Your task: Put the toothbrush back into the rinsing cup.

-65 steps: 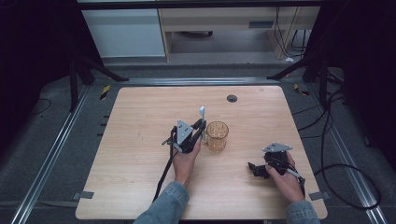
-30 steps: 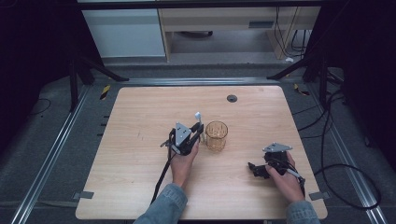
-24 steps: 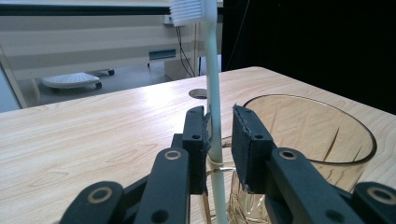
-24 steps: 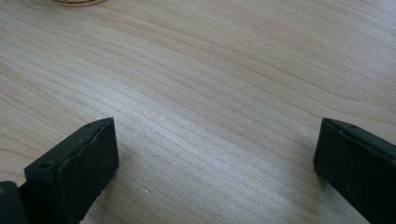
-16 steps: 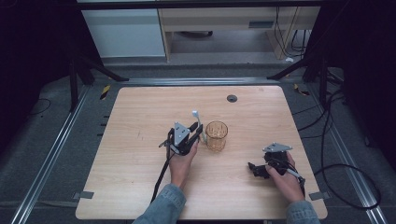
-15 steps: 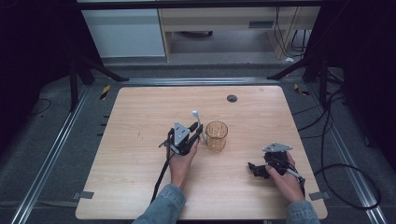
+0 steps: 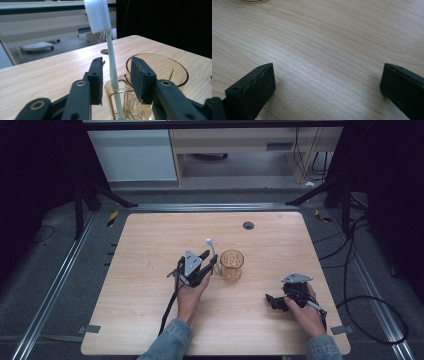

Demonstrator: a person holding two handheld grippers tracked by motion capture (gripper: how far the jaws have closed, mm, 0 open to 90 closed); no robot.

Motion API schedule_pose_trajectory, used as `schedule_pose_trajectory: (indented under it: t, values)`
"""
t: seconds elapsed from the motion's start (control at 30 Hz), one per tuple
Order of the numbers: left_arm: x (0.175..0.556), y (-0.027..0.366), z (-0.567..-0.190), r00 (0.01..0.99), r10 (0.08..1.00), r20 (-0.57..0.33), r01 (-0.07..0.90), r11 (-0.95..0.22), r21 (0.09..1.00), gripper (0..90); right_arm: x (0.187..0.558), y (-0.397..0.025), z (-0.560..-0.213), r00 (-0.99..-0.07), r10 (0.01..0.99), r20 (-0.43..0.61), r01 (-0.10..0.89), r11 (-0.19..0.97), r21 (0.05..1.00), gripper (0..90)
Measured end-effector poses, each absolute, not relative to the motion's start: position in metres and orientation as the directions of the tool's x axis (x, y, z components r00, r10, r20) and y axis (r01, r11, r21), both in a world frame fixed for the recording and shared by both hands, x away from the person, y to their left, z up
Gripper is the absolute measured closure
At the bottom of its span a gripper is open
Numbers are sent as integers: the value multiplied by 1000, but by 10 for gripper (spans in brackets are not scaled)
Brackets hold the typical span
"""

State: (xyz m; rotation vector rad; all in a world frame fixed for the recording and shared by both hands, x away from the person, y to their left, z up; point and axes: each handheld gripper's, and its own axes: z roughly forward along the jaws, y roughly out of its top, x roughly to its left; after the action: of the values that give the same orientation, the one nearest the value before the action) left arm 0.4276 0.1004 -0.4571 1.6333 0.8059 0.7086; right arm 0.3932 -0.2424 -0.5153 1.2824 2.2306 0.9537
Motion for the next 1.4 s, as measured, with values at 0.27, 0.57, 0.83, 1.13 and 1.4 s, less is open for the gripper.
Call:
schedule_pose_trajectory:
  t: [0.27,0.57,0.83,1.13,1.4]
  values:
    - [430,101,-457,597,800,56,142,-174,974,557,393,-242,-515,-502,865,-2,596,348,724,4]
    - [428,104,-451,606,789,98,151,-235,960,402,393,-242,-515,-502,865,-2,596,348,724,4]
    - [426,105,-446,629,765,139,149,-294,944,336,393,-242,-515,-502,865,-2,596,348,724,4]
    - [424,106,-445,663,734,147,178,-345,922,266,393,-242,-515,-502,865,-2,596,348,724,4]
    - [423,109,-448,703,708,63,294,-371,881,179,393,-242,-515,-502,865,-3,596,348,724,4]
